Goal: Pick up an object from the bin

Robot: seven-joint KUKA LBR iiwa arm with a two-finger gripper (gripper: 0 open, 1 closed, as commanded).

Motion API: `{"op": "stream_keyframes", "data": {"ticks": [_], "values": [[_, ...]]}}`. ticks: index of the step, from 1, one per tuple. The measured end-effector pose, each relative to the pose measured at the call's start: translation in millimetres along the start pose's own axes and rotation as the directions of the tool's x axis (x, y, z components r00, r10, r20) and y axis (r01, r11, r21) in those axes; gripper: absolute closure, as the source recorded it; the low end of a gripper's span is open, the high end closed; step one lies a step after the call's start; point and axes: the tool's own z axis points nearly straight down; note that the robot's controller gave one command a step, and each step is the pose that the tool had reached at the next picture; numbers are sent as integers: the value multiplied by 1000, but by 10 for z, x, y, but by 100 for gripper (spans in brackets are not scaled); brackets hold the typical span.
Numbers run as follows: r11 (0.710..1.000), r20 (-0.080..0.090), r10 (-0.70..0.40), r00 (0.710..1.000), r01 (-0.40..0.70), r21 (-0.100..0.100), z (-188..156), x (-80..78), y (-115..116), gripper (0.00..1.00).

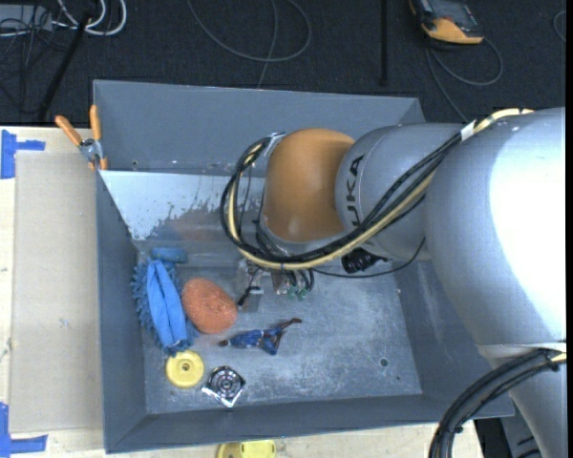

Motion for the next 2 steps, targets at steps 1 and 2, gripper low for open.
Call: {"op": "stream_keyframes", "data": {"ticks": [1, 2], "values": [[1000, 0, 0, 1000, 0, 0, 0, 0, -1, 0], [1000, 0, 1, 1000, -1, 0, 0, 0, -3, 0]]}}
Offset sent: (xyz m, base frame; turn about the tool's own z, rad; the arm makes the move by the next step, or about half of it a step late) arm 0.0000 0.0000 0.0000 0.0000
